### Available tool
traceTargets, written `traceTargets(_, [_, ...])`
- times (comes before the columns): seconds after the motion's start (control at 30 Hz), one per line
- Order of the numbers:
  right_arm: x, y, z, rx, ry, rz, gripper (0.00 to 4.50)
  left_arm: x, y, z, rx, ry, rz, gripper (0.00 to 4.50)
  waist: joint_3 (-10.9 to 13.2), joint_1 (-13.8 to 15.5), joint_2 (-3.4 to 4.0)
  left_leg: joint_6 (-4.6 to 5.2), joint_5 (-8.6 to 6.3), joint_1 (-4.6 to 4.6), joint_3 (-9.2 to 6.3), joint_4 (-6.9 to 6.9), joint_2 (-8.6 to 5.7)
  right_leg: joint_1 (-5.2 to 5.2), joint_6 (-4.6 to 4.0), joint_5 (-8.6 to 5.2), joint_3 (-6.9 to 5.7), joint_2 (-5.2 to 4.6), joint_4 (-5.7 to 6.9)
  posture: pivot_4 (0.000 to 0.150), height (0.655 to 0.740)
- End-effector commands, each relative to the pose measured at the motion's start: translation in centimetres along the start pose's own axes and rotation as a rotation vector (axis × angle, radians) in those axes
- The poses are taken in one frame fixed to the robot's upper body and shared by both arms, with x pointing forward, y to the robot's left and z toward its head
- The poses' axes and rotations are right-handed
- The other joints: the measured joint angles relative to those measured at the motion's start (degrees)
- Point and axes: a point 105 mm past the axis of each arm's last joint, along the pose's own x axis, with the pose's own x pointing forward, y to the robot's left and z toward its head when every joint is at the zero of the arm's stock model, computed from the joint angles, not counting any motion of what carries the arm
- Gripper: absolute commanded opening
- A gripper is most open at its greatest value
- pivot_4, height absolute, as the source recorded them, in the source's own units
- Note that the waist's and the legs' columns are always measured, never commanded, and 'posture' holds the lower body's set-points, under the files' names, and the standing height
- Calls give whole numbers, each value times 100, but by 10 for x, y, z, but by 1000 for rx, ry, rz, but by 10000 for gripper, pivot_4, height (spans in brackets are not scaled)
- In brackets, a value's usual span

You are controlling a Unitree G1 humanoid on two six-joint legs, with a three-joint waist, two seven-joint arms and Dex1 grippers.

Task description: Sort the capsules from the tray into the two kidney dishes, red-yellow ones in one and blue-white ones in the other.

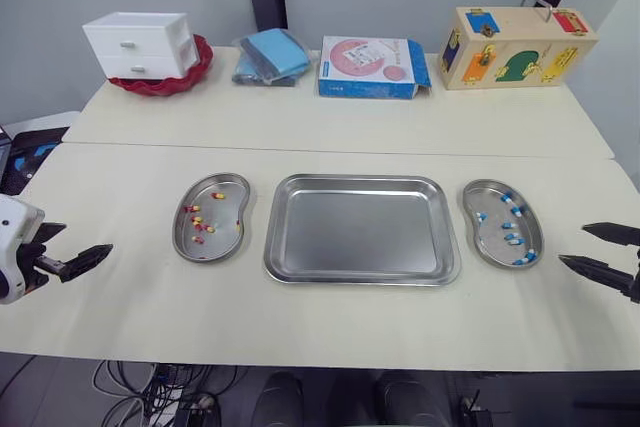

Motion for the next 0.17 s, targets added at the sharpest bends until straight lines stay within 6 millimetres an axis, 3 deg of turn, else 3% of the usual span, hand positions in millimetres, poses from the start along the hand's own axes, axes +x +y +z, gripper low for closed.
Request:
traceTargets(0.03, [-2,-6,10,-47,-5,-6,45000,-10,9,7,20,-36,47,44881,0,-13,1,0,0,-7,0,0,0,-8,0,0,-1,0,1,1500,7400])
traceTargets(0.17, [-1,-7,12,-56,-10,-4,45000,-10,9,9,29,-53,59,44881,0,-18,2,0,0,-18,-1,0,0,-23,-1,0,-2,0,6,1500,7400])
